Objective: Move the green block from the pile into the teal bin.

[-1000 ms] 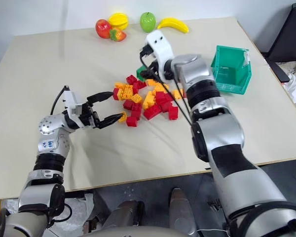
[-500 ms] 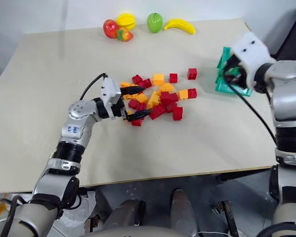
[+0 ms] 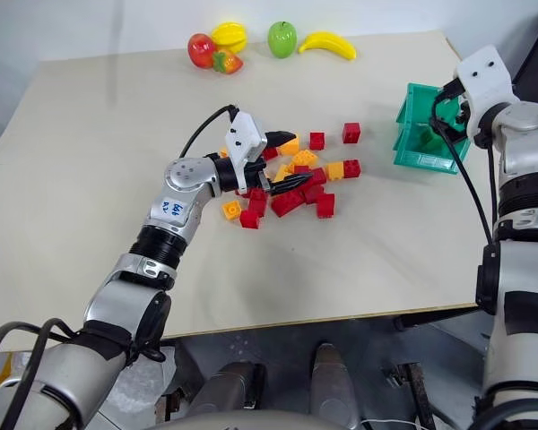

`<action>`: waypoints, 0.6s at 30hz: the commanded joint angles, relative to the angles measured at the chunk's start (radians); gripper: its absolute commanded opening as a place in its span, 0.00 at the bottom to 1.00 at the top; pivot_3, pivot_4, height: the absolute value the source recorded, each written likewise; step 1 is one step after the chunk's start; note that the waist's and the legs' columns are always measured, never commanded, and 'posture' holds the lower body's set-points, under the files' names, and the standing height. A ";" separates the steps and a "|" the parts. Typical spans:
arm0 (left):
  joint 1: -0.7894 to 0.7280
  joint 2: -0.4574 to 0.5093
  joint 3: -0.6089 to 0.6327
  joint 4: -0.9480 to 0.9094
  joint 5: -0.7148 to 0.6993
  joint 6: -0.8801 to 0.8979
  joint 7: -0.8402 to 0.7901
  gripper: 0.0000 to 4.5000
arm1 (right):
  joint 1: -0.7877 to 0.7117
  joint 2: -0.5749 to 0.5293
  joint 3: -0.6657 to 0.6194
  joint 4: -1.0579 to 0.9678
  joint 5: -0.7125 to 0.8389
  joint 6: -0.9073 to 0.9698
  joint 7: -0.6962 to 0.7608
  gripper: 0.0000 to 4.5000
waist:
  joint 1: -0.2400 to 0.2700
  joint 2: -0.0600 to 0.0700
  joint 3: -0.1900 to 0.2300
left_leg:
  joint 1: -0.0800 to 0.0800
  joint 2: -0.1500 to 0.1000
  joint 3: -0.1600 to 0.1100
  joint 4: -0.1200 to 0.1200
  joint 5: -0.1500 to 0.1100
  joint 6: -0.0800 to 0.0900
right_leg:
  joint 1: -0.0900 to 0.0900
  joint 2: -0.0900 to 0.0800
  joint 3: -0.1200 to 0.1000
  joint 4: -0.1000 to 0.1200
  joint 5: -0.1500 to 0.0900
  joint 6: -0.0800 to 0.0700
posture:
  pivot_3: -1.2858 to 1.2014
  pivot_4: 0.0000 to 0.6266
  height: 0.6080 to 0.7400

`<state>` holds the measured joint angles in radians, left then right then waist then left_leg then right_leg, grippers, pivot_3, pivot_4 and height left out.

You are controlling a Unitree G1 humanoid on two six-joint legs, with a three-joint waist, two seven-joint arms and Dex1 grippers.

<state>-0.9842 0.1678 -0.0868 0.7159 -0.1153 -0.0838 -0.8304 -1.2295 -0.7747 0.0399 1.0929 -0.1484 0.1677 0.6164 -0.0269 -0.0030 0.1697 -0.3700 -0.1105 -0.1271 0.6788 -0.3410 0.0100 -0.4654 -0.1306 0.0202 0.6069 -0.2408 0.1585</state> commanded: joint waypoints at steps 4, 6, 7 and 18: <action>0.080 0.059 0.072 -0.148 -0.107 0.095 -0.078 1.00 | 0.183 -0.041 -0.063 -0.393 0.136 0.034 0.211 0.99 | -0.001 0.000 0.000 | 0.000 0.001 -0.001 -0.001 -0.001 0.001 | 0.000 0.001 -0.001 -0.002 0.000 0.000 | 0.52 0.24 1.00; 0.131 0.094 0.094 -0.212 -0.150 0.125 -0.124 1.00 | 0.354 -0.058 -0.095 -0.649 0.217 0.095 0.294 0.99 | 0.001 0.000 0.000 | -0.001 0.002 -0.001 0.000 -0.001 0.001 | 0.000 0.001 -0.002 -0.002 0.000 0.000 | 0.52 0.24 1.00; 0.163 0.126 0.105 -0.248 -0.158 0.149 -0.133 1.00 | 0.449 -0.068 -0.114 -0.756 0.247 0.111 0.315 0.99 | 0.001 0.000 0.000 | -0.001 0.002 -0.002 0.000 -0.001 0.000 | 0.000 0.001 -0.002 -0.002 0.000 0.000 | 0.52 0.24 1.00; 0.432 0.450 0.249 -0.351 -0.275 0.236 -0.324 1.00 | 0.984 -0.096 -0.241 -0.993 0.441 -0.111 0.590 0.99 | 0.008 0.001 0.000 | 0.004 0.001 0.003 0.004 -0.002 0.003 | 0.005 0.002 0.003 0.000 0.003 0.002 | 0.52 0.24 1.00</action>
<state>-0.5414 0.6178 0.1470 0.4007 -0.3554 0.1528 -1.1372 -0.2103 -0.8498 -0.1744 0.1132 0.2790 0.1074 1.1908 -0.0191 -0.0023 0.1698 -0.3653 -0.1105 -0.1228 0.6834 -0.3430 0.0135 -0.4605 -0.1297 0.0242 0.6066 -0.2378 0.1608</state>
